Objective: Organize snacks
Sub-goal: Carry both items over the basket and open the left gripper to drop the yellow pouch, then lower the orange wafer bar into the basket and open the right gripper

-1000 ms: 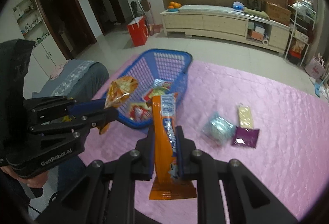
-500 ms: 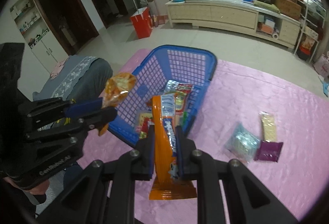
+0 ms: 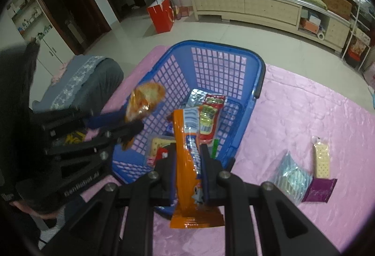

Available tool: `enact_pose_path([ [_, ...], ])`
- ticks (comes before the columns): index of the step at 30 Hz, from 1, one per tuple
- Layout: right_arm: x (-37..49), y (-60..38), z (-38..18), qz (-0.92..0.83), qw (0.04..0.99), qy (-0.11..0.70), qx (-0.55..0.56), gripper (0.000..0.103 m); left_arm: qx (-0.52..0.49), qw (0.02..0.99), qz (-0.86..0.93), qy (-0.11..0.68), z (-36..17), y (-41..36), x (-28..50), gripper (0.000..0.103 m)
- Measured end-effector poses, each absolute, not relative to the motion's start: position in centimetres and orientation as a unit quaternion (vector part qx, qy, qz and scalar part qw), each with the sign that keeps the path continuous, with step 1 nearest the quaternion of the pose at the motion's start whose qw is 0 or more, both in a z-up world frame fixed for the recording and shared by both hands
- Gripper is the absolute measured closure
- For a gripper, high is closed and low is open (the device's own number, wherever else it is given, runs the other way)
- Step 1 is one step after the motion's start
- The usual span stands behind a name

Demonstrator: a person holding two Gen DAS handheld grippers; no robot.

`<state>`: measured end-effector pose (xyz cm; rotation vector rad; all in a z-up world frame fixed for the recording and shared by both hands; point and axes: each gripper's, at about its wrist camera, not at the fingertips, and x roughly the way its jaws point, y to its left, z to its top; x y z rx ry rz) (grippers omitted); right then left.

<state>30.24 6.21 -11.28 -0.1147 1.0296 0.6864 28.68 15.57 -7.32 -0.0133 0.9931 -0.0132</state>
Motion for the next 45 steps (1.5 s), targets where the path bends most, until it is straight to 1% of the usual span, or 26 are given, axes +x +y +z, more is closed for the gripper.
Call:
enact_pose_path([
  [1,30.2,6.2,-11.3,0.321,0.813,0.482,-0.051,0.082,-0.003,0.883,0.001,0.470,-7.1,15.7,28.9,0.065],
  [2,30.2,6.0,-11.2,0.319,0.815,0.482,-0.049,0.082,-0.004,0.886,0.004,0.464,-6.9,16.0,29.1,0.058],
  [3,30.2,5.8,-11.0,0.316,0.817,0.480,-0.049,0.082,-0.009,0.886,0.000,0.463,-6.8,16.2,29.2,0.054],
  [4,30.3,5.7,-10.9,0.315,0.818,0.479,-0.050,0.082,-0.014,0.886,-0.004,0.464,-6.7,16.4,29.2,0.043],
  [5,30.3,5.6,-10.8,0.314,0.818,0.478,-0.051,0.082,-0.015,0.886,-0.003,0.463,-6.7,16.5,29.1,0.038],
  [12,29.7,5.4,-9.7,0.318,0.821,0.471,-0.055,0.082,-0.014,0.884,0.009,0.467,-6.5,17.2,27.2,0.038],
  [27,27.5,9.5,-7.6,0.342,0.821,0.446,-0.097,0.082,-0.030,0.891,0.030,0.452,-4.4,20.1,22.3,0.036],
  [34,27.1,11.3,-8.9,0.350,0.815,0.445,-0.127,0.082,-0.036,0.891,0.038,0.451,-4.9,21.5,21.1,0.035],
  [35,27.2,11.5,-9.3,0.350,0.814,0.446,-0.131,0.082,-0.036,0.891,0.038,0.451,-5.1,21.7,21.0,0.034],
  [40,28.4,12.8,-11.5,0.337,0.805,0.464,-0.153,0.081,-0.049,0.888,0.043,0.456,-6.3,22.3,21.2,0.034],
  [45,28.5,13.5,-12.3,0.317,0.815,0.450,-0.184,0.081,-0.053,0.885,0.040,0.462,-7.2,22.5,21.8,0.034],
])
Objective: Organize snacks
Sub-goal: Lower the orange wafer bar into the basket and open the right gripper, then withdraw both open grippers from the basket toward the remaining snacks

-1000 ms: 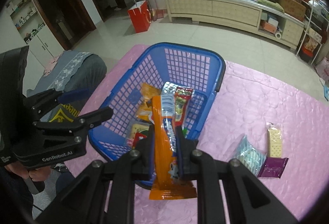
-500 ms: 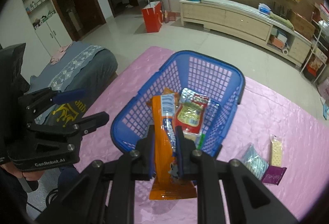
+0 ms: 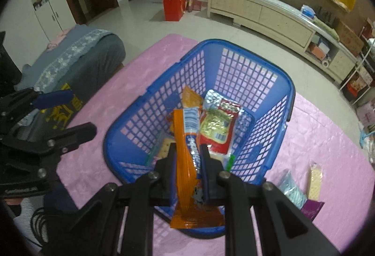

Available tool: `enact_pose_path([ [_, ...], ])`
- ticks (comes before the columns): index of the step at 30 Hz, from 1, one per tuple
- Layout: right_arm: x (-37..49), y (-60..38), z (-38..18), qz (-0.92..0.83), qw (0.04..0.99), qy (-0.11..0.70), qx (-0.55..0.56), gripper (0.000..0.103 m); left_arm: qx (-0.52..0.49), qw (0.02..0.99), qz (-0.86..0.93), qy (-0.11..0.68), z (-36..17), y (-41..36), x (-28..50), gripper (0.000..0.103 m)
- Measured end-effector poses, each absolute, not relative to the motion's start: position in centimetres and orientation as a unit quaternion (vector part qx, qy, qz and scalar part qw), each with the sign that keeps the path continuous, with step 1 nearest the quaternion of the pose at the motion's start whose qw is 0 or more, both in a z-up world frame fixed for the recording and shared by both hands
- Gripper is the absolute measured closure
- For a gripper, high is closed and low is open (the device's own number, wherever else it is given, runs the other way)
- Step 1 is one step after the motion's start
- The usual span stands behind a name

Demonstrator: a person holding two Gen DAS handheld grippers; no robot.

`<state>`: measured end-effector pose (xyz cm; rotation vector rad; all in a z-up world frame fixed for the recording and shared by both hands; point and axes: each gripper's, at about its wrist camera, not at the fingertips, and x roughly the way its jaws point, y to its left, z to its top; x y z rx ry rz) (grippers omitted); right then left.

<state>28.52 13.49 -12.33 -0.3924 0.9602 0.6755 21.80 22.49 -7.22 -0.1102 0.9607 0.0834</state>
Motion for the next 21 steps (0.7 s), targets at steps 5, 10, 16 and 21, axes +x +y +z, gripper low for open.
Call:
enact_pose_path([
  [5,29.4,13.4,-12.7,0.297,0.818,0.455,-0.186,0.081,-0.051,0.883,0.036,0.465,-7.7,22.4,22.4,0.034],
  [10,29.8,12.3,-12.9,0.269,0.824,0.464,-0.184,0.024,-0.052,0.883,0.036,0.466,-7.6,22.0,22.4,0.034],
  [16,28.5,10.4,-11.3,0.275,0.827,0.460,-0.169,0.020,-0.047,0.884,0.036,0.463,-6.9,21.1,21.4,0.034],
  [21,27.6,8.4,-9.5,0.280,0.831,0.455,-0.153,0.020,-0.046,0.891,0.032,0.451,-5.4,19.7,20.2,0.034],
])
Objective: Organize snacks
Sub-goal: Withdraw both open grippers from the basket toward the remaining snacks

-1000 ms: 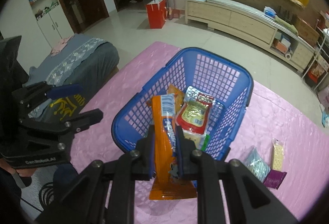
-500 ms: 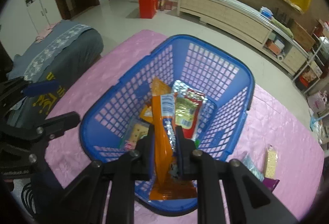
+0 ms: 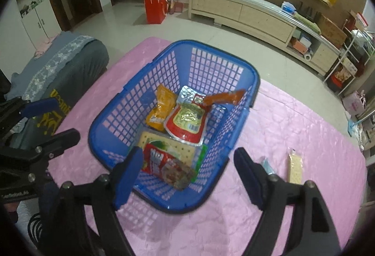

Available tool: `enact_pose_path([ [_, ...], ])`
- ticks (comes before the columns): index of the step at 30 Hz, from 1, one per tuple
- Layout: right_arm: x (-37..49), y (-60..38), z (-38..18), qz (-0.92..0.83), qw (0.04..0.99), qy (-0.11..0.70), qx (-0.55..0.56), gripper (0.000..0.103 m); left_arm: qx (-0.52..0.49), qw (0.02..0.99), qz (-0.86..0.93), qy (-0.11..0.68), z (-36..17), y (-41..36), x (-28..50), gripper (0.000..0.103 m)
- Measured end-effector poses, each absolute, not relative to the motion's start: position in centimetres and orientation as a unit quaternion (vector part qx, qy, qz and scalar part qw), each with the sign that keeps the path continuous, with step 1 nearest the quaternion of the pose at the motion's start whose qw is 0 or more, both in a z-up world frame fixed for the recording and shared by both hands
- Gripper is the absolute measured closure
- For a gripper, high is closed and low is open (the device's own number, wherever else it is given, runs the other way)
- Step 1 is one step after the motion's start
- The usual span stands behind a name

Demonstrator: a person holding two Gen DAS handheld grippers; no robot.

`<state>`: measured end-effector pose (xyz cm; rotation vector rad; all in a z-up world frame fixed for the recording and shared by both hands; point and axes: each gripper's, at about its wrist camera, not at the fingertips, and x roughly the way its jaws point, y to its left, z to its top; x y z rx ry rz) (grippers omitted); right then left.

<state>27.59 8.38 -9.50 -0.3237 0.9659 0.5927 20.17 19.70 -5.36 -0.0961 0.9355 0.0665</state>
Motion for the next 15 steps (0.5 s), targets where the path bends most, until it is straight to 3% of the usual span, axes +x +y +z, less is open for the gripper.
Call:
enact_pose_path([
  [6,26.0,4.9,-6.9,0.274,0.844,0.441,-0.135,0.020,-0.030,0.902,0.025,0.429,-2.9,17.1,18.7,0.028],
  [15,24.6,-0.7,-4.9,0.259,0.860,0.425,-0.112,0.020,-0.015,0.910,-0.005,0.415,-1.1,12.3,18.3,0.027],
])
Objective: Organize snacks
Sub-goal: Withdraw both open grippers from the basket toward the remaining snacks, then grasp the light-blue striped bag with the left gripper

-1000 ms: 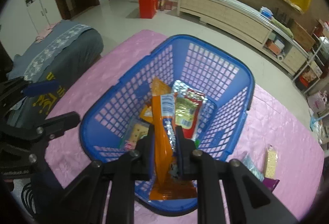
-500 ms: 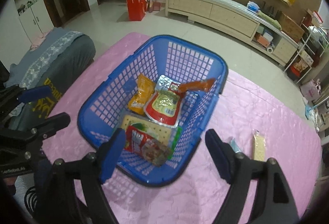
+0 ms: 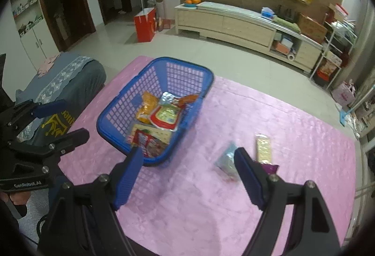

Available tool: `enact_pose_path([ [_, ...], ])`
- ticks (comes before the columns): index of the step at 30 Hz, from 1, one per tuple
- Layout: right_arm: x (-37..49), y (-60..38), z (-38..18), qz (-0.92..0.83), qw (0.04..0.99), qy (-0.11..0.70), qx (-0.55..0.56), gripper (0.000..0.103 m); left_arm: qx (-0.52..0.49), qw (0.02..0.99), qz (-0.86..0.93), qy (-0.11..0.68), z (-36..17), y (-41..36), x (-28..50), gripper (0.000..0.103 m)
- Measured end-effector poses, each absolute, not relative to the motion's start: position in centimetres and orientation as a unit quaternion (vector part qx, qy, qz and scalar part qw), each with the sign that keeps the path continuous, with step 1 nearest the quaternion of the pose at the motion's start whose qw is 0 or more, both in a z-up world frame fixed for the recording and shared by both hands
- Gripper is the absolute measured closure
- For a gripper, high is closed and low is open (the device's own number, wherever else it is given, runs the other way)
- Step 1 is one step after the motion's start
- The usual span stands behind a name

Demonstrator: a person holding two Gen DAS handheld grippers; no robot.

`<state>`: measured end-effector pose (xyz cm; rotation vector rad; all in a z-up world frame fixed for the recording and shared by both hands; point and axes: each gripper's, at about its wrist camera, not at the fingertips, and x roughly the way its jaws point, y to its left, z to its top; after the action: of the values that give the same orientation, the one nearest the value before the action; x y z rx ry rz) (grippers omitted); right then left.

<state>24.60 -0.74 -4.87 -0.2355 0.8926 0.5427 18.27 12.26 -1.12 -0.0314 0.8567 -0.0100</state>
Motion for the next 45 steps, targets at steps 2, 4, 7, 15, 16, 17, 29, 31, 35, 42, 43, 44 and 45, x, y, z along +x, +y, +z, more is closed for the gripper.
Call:
enact_pose_path([
  [2,24.6,-2.0,-4.9,0.251,0.863,0.424,-0.108,0.020,-0.009,0.910,-0.012,0.415,-1.0,10.8,18.4,0.025],
  [4,24.5,-3.2,-5.0,0.245,0.865,0.425,-0.104,0.020,-0.002,0.910,-0.019,0.414,-1.1,9.6,18.6,0.023],
  [7,24.5,-5.2,-5.3,0.235,0.868,0.427,-0.094,0.020,0.008,0.908,-0.031,0.418,-1.4,7.6,19.0,0.023],
  [15,24.8,-10.4,-6.9,0.207,0.873,0.434,-0.080,0.020,0.036,0.898,-0.062,0.435,-2.9,2.4,20.3,0.021],
  [16,25.0,-11.0,-7.2,0.204,0.874,0.435,-0.078,0.020,0.041,0.896,-0.065,0.438,-3.3,1.6,20.6,0.021],
  [17,25.1,-11.8,-7.6,0.201,0.874,0.437,-0.075,0.020,0.044,0.894,-0.068,0.441,-3.6,0.9,20.9,0.021],
  [29,27.8,-19.0,-12.3,0.159,0.869,0.467,-0.042,0.019,0.079,0.867,-0.098,0.483,-7.6,-7.0,25.4,0.021],
  [31,28.6,-19.4,-13.0,0.159,0.867,0.471,-0.037,0.019,0.082,0.862,-0.097,0.492,-8.8,-7.9,26.2,0.021],
  [35,30.6,-19.5,-15.4,0.157,0.863,0.480,-0.035,0.020,0.097,0.851,-0.094,0.508,-11.1,-9.6,28.0,0.021],
  [42,33.8,-18.2,-19.6,0.154,0.847,0.507,-0.043,0.020,0.109,0.839,-0.072,0.528,-14.7,-9.7,31.4,0.021],
  [43,34.2,-18.0,-20.1,0.154,0.845,0.510,-0.042,0.020,0.106,0.839,-0.067,0.529,-15.1,-9.4,32.0,0.021],
  [44,34.7,-17.8,-20.5,0.156,0.845,0.511,-0.037,0.020,0.099,0.839,-0.064,0.531,-15.5,-9.0,32.6,0.021],
  [45,35.1,-17.7,-20.8,0.160,0.844,0.510,-0.029,0.020,0.092,0.839,-0.062,0.532,-15.7,-8.7,33.1,0.021],
])
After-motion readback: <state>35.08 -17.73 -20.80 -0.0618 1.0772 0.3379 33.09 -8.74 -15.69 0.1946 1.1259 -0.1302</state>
